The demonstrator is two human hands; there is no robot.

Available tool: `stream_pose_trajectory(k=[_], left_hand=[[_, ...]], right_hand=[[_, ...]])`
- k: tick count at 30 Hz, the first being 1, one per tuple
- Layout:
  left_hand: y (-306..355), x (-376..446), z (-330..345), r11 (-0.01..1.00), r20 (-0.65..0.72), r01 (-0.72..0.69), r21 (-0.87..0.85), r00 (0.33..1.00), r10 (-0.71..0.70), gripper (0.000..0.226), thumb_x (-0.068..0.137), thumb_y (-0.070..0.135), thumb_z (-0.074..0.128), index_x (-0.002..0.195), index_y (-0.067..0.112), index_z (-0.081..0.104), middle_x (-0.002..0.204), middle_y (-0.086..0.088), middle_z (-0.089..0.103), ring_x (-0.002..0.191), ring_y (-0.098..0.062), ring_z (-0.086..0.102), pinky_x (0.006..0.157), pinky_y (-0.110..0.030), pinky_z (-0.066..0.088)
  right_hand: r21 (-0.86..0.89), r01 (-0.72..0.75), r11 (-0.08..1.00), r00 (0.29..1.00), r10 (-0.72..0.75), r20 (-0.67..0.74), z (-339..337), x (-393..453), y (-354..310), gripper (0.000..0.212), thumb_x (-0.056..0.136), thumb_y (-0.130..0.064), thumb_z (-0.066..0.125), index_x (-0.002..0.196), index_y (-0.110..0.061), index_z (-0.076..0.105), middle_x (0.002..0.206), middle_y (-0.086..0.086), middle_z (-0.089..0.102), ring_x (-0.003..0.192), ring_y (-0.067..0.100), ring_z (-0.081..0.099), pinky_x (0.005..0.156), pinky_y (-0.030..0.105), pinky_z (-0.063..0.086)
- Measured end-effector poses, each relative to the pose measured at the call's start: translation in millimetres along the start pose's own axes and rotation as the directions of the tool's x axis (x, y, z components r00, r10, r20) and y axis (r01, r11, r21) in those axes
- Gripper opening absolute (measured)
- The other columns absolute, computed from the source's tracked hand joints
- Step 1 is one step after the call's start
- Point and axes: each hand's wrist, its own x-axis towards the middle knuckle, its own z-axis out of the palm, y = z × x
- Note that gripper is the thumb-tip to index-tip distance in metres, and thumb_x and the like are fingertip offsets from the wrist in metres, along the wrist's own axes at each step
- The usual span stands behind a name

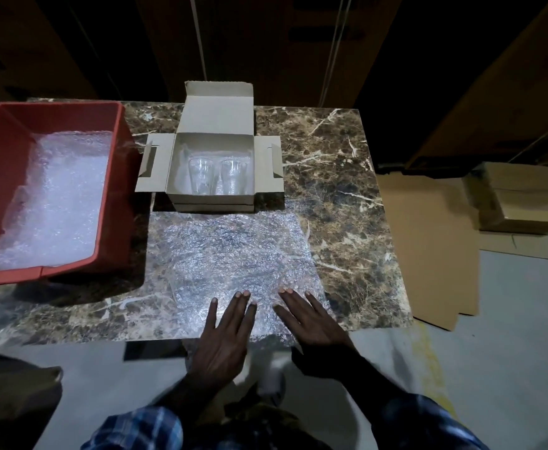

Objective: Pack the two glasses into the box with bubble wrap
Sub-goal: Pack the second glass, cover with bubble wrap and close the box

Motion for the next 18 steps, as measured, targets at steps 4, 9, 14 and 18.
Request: stream_pose_trajectory(k=[4, 9, 14, 18], left_hand=[[-3.8, -0.2, -11.4, 0.998, 0.040, -0.068, -0.004, 0.997, 0.068, 0.066, 0.078, 0.024, 0.046, 0.139, -0.001, 0.053, 0.151, -0.023, 0.043, 0.141, -0.039, 0.041, 0.109, -0.063, 0.029], [-24.1, 5.6, -30.1, 0.975, 0.044, -0.135, -0.174, 0.988, 0.145, 0.047, 0.082, 0.034, 0.051, 0.119, 0.013, 0.070, 0.137, -0.007, 0.061, 0.131, -0.027, 0.054, 0.111, -0.044, 0.030], [-63.4, 21.6, -73.1, 0.864, 0.225, 0.150, -0.481, 0.973, -0.044, 0.027, 0.082, 0.022, 0.060, 0.104, 0.015, 0.074, 0.111, 0.000, 0.072, 0.107, -0.019, 0.066, 0.096, -0.034, 0.048], [-96.3, 16.2, -92.5, 0.695, 0.295, 0.429, -0.577, 0.903, -0.313, 0.018, 0.088, 0.013, 0.065, 0.091, 0.025, 0.077, 0.083, 0.015, 0.075, 0.078, 0.004, 0.068, 0.075, -0.020, 0.053]], right_hand=[[0.003, 0.025, 1.000, 0.997, -0.024, -0.072, 3.4, 5.9, 4.3, 0.062, 0.072, -0.023, 0.069, 0.130, -0.006, 0.058, 0.146, 0.019, 0.051, 0.134, 0.033, 0.050, 0.113, 0.051, 0.037], [0.154, -0.044, 0.987, 0.975, 0.076, -0.209, -19.6, 23.5, -1.2, 0.017, 0.084, -0.014, 0.057, 0.093, -0.010, 0.071, 0.107, 0.006, 0.072, 0.102, 0.024, 0.064, 0.094, 0.033, 0.049], [0.256, -0.223, 0.940, 0.960, 0.258, -0.110, -42.9, 31.6, 21.3, 0.023, 0.068, -0.018, 0.060, 0.089, -0.018, 0.070, 0.105, -0.001, 0.071, 0.102, 0.021, 0.064, 0.090, 0.036, 0.052], [0.195, -0.253, 0.947, 0.965, 0.262, -0.018, -45.2, 16.7, 35.4, 0.027, 0.066, -0.023, 0.060, 0.089, -0.020, 0.073, 0.128, -0.004, 0.067, 0.123, 0.019, 0.057, 0.101, 0.038, 0.048]])
